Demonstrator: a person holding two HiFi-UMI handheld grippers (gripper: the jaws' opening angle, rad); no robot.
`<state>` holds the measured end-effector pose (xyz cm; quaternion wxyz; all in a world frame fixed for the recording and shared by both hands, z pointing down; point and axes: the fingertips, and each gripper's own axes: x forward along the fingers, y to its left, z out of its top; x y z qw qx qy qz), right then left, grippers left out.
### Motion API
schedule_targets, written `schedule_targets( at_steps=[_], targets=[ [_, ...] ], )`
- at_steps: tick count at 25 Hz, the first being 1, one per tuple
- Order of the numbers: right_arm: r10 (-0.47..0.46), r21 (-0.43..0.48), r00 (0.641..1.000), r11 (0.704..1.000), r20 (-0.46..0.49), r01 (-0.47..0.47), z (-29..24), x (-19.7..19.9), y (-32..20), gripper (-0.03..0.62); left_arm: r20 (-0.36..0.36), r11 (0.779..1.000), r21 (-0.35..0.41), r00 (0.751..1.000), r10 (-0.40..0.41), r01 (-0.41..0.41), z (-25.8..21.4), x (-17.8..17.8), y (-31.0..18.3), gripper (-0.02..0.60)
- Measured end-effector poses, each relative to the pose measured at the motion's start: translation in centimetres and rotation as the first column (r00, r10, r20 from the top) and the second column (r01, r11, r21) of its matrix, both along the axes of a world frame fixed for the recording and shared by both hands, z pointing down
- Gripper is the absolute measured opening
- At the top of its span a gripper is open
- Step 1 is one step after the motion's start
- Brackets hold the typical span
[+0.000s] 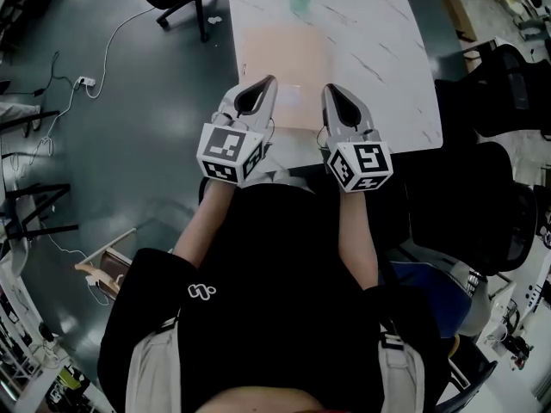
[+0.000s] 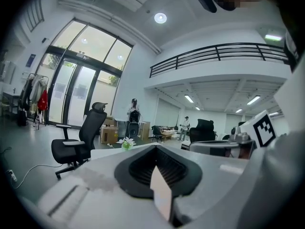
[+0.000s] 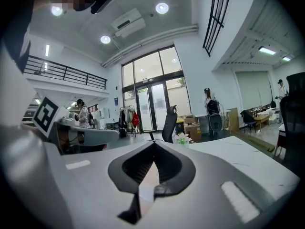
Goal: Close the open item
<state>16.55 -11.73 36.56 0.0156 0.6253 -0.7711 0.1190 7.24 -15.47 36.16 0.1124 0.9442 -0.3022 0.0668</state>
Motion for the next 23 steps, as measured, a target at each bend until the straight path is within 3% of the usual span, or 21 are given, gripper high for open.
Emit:
schedule_targets(
  at_steps=[10,23],
  targets=[
    [0.034,0.063,0.999,0.997,-0.031,-0.032,-1.7,0.9,2.4,-0.012,-0.011,0.999,0.038,0.999,0.032,-0.031,-1.1,1.6,2.3,-0.011],
    [0.038,0.069,0.998,0.997,-0.049,-0.035,-1.9,1.4,3.1,-0.012,-0.011,0.998,0.052,1.0,0.023,-0.022,-1.4,1.8,2.8,-0.011]
  ],
)
